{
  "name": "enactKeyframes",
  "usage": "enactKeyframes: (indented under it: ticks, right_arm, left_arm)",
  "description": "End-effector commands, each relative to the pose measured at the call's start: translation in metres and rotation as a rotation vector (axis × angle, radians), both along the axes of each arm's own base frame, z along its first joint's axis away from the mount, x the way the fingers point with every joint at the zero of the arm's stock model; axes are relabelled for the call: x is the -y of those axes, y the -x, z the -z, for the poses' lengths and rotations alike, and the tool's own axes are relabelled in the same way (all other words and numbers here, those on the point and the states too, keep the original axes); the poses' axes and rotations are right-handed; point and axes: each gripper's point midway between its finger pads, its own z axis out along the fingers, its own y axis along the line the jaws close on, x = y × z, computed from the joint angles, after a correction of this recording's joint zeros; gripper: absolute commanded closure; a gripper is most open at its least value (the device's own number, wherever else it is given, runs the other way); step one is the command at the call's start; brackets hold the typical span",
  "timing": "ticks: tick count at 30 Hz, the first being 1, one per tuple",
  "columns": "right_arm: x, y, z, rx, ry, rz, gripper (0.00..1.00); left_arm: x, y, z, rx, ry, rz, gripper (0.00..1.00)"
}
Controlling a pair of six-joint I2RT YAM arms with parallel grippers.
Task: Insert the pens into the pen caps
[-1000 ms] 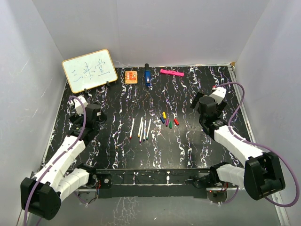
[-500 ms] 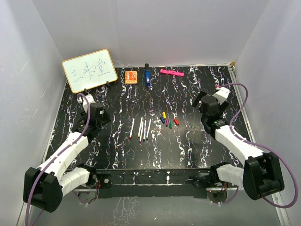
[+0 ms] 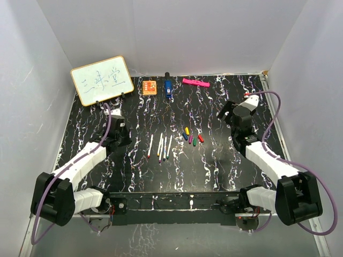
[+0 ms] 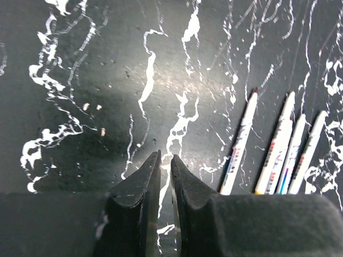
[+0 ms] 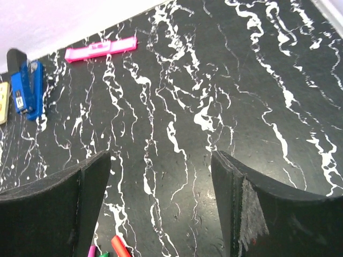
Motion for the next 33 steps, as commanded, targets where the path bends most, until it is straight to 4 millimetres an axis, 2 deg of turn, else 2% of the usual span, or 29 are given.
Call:
enactKeyframes:
  ticks: [1,5,13,21,24,26,33]
  right_arm:
    - [-0.018,-0.013,-0.005,0.011,-0.024,-0.088,0.29]
    - [-0.029,-0.014,0.012,-0.061,-0.031,-0.142,0.34]
    - [-0.031,-0.012,0.032,-0.152,-0.037,-0.136,0.39]
    - [-0.04,-0.011,0.026,-0.14,-0.075,-0.177,0.34]
    - [-0.039,-0.01,0.024,-0.133,-0.076,-0.172,0.32]
    - [-0.038,-0.009,0.023,-0.129,-0.075,-0.166,0.31]
    - [-0.034,-0.005,0.029,-0.133,-0.069,-0.148,0.29]
  left_arm:
    - [0.021,0.004,-0.009,-0.027,0.037,0.087,0.87]
    - [0.026,0.006,-0.001,-0.05,0.015,0.109,0.86]
    - [0.054,-0.004,0.015,-0.126,-0.049,0.196,0.84]
    - [0.075,-0.01,0.025,-0.279,-0.134,0.275,0.72]
    - [0.08,-0.009,0.03,-0.342,-0.147,0.299,0.7]
    - [0.084,-0.007,0.036,-0.38,-0.147,0.317,0.65]
    - [0.085,-0.004,0.046,-0.455,-0.221,0.325,0.64]
